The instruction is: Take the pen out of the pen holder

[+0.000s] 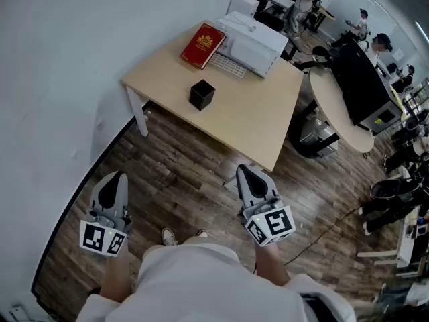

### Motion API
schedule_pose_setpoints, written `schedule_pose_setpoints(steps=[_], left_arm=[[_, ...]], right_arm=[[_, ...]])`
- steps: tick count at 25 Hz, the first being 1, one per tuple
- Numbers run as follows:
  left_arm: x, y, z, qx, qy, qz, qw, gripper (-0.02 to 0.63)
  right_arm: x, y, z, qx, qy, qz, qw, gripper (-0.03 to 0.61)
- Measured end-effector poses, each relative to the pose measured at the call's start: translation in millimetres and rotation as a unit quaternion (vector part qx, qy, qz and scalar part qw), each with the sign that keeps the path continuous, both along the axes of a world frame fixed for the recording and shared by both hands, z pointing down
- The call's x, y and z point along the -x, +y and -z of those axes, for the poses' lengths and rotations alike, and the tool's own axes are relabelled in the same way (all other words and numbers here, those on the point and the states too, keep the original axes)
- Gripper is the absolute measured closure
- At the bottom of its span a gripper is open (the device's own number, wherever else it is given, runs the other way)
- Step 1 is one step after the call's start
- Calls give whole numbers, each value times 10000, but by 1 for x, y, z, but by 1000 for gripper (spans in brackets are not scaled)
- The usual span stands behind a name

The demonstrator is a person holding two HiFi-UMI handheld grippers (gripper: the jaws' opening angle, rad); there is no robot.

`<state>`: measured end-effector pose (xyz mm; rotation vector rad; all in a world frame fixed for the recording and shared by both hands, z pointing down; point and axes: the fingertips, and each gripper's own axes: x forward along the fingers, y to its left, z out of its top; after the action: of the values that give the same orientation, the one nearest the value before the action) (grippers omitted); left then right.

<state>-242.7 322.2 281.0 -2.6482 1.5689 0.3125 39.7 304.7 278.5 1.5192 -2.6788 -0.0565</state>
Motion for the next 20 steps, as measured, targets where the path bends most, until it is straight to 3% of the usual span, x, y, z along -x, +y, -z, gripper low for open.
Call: schedule_pose_setpoints(steps=[9, 14, 20], left_arm=[[-23, -4, 6, 2, -23, -96, 10000, 598], [-33, -8, 6, -23, 43, -106, 9999, 598], [-47, -14, 9, -23, 153, -147, 9998, 591]], right_arm=[[-18, 2, -3, 73, -87, 26, 9999, 578], [-17, 9, 5, -42, -546, 569, 9969, 578], [-31, 6, 4, -67, -575, 637, 9963, 578]])
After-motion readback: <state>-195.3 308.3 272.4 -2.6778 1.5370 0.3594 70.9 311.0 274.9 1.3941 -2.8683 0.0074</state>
